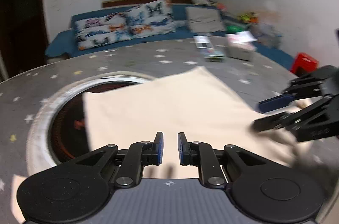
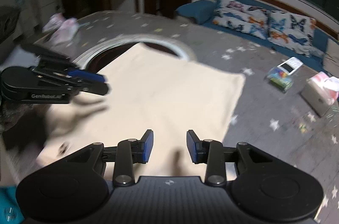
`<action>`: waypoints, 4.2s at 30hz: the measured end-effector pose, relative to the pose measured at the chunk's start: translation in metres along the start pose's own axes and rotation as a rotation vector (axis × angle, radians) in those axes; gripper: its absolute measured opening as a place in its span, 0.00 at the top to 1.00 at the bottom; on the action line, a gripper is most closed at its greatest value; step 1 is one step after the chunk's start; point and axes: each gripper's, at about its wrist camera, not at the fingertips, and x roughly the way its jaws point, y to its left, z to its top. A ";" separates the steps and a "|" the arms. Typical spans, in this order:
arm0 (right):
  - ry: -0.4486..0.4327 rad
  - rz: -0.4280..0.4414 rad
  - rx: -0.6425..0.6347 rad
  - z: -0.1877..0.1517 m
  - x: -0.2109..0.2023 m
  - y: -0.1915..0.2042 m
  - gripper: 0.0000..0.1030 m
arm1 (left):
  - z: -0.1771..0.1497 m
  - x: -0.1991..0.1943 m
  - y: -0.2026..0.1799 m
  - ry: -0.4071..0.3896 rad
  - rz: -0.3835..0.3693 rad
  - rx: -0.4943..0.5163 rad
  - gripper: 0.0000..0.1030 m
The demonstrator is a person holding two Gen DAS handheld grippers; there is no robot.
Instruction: Fold clothes
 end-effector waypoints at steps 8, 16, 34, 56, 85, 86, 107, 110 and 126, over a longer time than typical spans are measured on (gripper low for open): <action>0.042 -0.020 -0.099 -0.042 -0.013 0.036 0.65 | -0.041 -0.012 -0.048 0.029 -0.063 0.145 0.84; -0.004 -0.066 -0.042 -0.056 -0.041 0.024 0.65 | -0.045 -0.030 -0.060 -0.005 -0.094 0.236 0.76; 0.007 -0.420 0.306 -0.109 -0.059 -0.079 0.62 | -0.060 -0.008 -0.112 0.011 -0.235 0.395 0.90; -0.025 -0.670 0.449 -0.125 -0.055 -0.156 0.84 | -0.062 -0.015 -0.104 0.024 -0.274 0.352 0.87; -0.031 -0.440 0.359 -0.088 -0.028 -0.095 0.54 | -0.052 -0.021 0.095 0.059 0.468 -0.056 0.71; -0.029 -0.441 0.360 -0.088 -0.028 -0.095 0.53 | -0.053 -0.021 0.098 0.059 0.472 -0.062 0.70; 0.002 -0.455 0.361 -0.085 -0.026 -0.095 0.49 | -0.106 -0.102 0.180 -0.077 0.672 -0.414 0.91; 0.005 -0.452 0.361 -0.085 -0.027 -0.096 0.49 | -0.112 -0.102 0.181 -0.051 0.707 -0.433 0.85; -0.001 -0.453 0.381 -0.086 -0.026 -0.099 0.43 | -0.075 -0.043 0.174 0.014 0.633 -0.225 0.83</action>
